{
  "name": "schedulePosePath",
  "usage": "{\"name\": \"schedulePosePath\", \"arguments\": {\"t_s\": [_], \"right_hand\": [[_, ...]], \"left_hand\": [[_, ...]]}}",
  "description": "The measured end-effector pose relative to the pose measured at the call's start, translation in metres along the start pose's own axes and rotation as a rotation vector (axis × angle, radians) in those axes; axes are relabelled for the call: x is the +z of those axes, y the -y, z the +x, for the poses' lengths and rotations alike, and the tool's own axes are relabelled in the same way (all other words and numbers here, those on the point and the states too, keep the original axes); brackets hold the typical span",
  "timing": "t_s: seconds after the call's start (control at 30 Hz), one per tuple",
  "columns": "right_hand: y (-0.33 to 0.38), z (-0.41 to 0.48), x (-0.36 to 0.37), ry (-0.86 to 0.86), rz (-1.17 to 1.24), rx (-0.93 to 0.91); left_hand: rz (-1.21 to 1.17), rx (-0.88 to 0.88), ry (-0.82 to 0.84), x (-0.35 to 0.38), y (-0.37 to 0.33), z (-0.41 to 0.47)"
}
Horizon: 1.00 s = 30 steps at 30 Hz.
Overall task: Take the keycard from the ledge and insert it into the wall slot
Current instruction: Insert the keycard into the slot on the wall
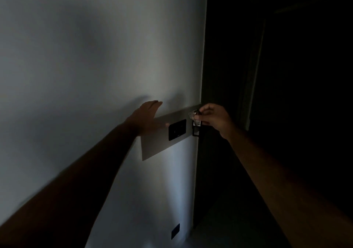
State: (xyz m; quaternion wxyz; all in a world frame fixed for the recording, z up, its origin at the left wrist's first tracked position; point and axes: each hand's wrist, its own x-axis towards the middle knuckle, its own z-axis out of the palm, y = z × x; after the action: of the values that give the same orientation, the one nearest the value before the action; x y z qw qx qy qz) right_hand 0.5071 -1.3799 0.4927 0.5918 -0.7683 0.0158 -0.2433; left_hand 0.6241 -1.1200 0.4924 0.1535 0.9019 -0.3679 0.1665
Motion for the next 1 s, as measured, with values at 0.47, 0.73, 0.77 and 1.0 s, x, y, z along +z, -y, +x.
{"name": "schedulePosePath", "arguments": {"t_s": [0.47, 0.73, 0.77, 1.0], "right_hand": [[-0.045, 0.136, -0.035, 0.196, -0.012, -0.109], [-0.074, 0.191, -0.029, 0.253, 0.044, -0.108], [-0.076, 0.198, -0.026, 0.254, 0.049, -0.108], [-0.078, 0.245, -0.012, 0.299, 0.079, -0.168]], "left_hand": [[0.138, -0.104, -0.237, 0.036, -0.012, 0.094], [0.25, -0.103, -0.284, 0.046, -0.003, 0.131], [0.26, -0.097, -0.286, 0.044, 0.001, 0.136], [0.348, -0.048, -0.32, 0.036, 0.017, 0.165]]}}
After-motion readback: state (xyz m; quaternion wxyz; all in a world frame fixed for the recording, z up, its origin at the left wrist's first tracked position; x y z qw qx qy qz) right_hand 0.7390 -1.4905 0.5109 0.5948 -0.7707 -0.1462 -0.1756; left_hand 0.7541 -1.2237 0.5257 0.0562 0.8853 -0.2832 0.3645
